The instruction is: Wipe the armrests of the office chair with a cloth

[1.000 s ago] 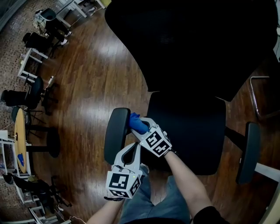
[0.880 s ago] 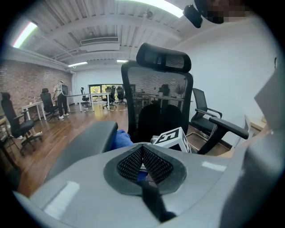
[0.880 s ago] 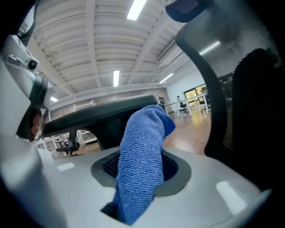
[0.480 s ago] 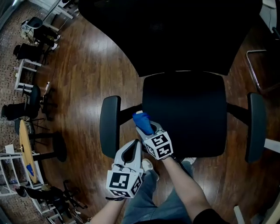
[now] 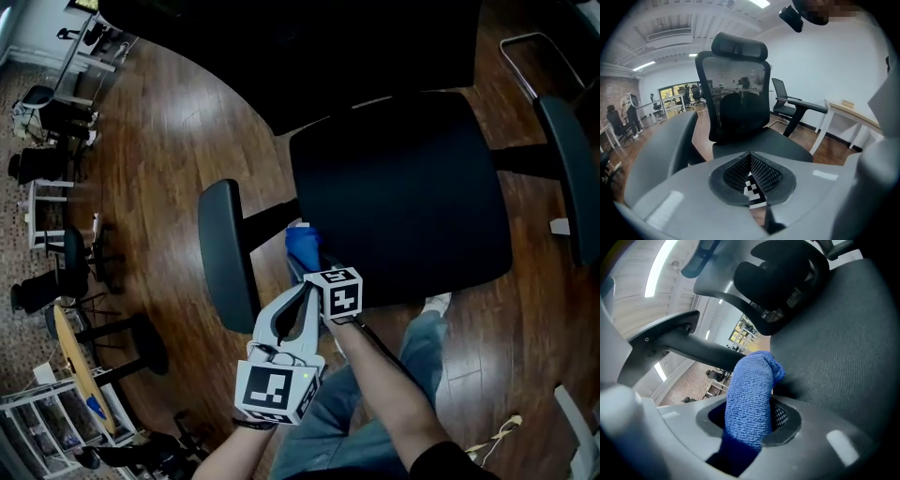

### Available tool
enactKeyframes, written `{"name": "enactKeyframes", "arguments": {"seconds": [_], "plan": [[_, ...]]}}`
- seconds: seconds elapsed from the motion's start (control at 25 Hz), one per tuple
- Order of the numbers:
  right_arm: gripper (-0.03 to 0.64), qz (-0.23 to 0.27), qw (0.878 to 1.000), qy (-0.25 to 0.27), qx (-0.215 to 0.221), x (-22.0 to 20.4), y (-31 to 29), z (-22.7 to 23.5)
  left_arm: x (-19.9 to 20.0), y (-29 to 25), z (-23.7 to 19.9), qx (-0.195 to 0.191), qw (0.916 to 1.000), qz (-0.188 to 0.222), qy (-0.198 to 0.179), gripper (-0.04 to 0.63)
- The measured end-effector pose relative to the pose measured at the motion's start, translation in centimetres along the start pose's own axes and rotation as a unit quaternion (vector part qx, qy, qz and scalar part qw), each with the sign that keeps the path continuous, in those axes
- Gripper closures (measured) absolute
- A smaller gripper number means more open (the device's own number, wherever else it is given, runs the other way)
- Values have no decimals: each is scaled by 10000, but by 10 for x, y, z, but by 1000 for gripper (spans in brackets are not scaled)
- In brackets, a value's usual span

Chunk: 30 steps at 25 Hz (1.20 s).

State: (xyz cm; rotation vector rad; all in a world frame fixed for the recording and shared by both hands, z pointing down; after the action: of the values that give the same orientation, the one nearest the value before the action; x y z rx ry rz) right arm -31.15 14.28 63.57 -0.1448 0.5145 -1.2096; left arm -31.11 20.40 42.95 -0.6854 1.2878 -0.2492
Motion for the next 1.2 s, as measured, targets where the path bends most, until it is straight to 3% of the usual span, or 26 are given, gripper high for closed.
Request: {"name": "enactKeyframes", "arguments": {"seconds": [0.12, 0.4, 0.88, 1.04, 1.2], "plan": [[479, 32, 10000, 50, 4, -10, -5, 0, -11, 3, 2, -155, 9997, -11, -182, 618], [479, 246, 9977, 386, 498, -12, 5, -26, -20, 20, 10, -351, 9982, 20, -477, 618], [479, 826, 9840, 750, 1386, -19, 46, -82, -10, 76, 15, -324, 9969, 450, -556, 620], [479, 883, 9843, 879, 1255, -21, 59, -91, -15, 94, 10, -227, 9971, 575, -444, 620], [479, 1027, 9868, 1081, 630, -19, 94, -94, -18, 109, 4, -182, 9970, 714, -236, 620]]}}
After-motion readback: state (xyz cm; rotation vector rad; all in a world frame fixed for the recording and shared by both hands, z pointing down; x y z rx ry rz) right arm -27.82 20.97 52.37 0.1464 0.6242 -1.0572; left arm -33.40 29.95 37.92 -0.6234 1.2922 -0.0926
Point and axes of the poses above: the fingertips, and each gripper's own axes: y backward along the fingers, z to its right, x out of its top, the point moved 10 cm from there along y, backward along the fingers, and after that the axes turned 10 degrees about -y, right-handed, at the moved point
